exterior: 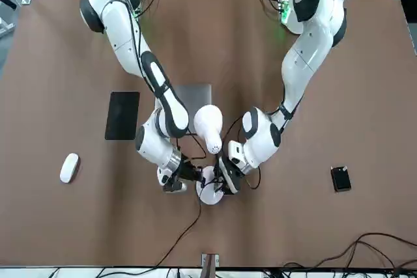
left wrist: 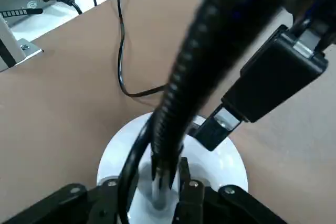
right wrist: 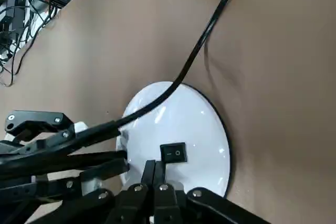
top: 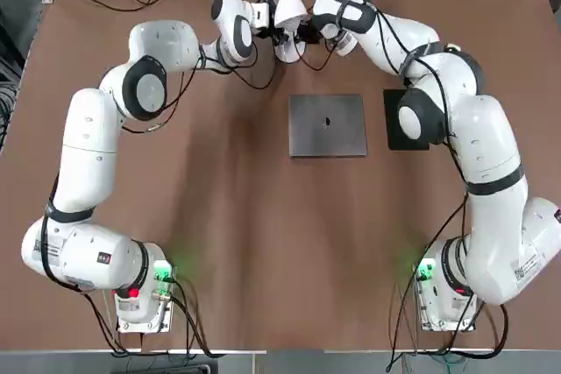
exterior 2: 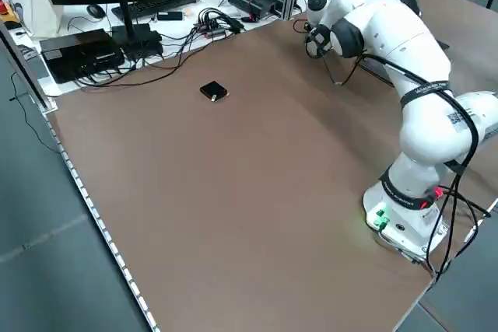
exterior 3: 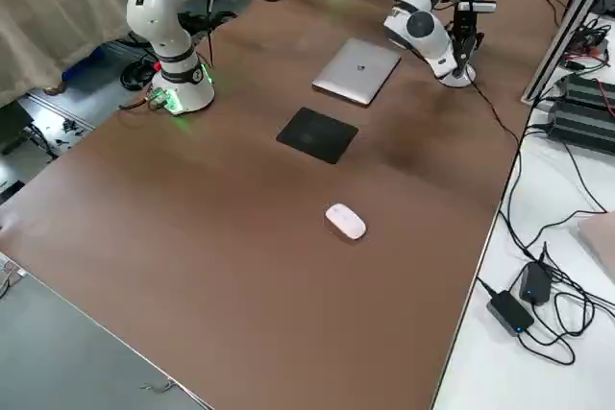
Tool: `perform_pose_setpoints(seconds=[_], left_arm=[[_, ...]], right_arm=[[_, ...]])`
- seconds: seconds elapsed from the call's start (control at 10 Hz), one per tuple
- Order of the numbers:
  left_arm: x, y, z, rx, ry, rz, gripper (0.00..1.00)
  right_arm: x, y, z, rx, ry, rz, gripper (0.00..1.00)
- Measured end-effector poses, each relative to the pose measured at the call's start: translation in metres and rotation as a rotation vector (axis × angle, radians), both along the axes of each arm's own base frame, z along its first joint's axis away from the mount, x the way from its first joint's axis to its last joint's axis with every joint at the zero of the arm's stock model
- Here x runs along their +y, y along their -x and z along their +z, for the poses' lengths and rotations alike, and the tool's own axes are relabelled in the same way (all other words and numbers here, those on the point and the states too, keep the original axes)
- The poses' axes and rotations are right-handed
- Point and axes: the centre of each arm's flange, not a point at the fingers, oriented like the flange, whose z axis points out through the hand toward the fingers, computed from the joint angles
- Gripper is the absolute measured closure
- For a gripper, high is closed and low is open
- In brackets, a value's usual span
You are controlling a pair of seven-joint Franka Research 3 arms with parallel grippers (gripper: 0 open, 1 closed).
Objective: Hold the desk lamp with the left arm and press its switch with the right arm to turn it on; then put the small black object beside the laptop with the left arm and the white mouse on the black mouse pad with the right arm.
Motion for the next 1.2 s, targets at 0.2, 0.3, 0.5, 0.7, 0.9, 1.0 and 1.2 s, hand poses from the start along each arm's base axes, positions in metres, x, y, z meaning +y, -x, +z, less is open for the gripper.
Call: perform_pose_setpoints(seconds=[0.2,0.3,0.5,0.7,0.9,1.0,1.2], left_arm=[[-0.0008,0.0004,0.0001,-0.001,0.000,0.000,0.70],[-0.0008,0.0004,0.0001,-0.001,0.000,0.000,0.70],[-0.0008,0.0004,0.0001,-0.001,0.000,0.000,0.70],[-0.0008,0.0004,0.0001,-0.001,0.000,0.000,0.70],[-0.0007,0.0004,0.0001,-0.001,0.000,0.000,0.70],[-0.0004,0.0002,0.0001,-0.002,0.000,0.001,0.70],[0.0003,-0.0002,0.0000,-0.003,-0.001,0.002,0.70]], right_arm=[[0.0017,0.0003,-0.0004,-0.005,0.001,-0.001,0.99],[0.0018,0.0003,-0.0004,-0.005,0.001,-0.001,0.99],[0.0018,0.0003,-0.0006,-0.005,0.001,-0.001,0.99],[0.0020,0.0004,-0.0009,-0.006,0.001,-0.002,0.99],[0.0025,0.0006,-0.0010,-0.008,0.002,-0.003,0.99],[0.0032,0.0009,-0.0011,-0.012,0.004,-0.005,0.99],[0.0048,0.0012,-0.0013,-0.018,0.006,-0.007,0.99]])
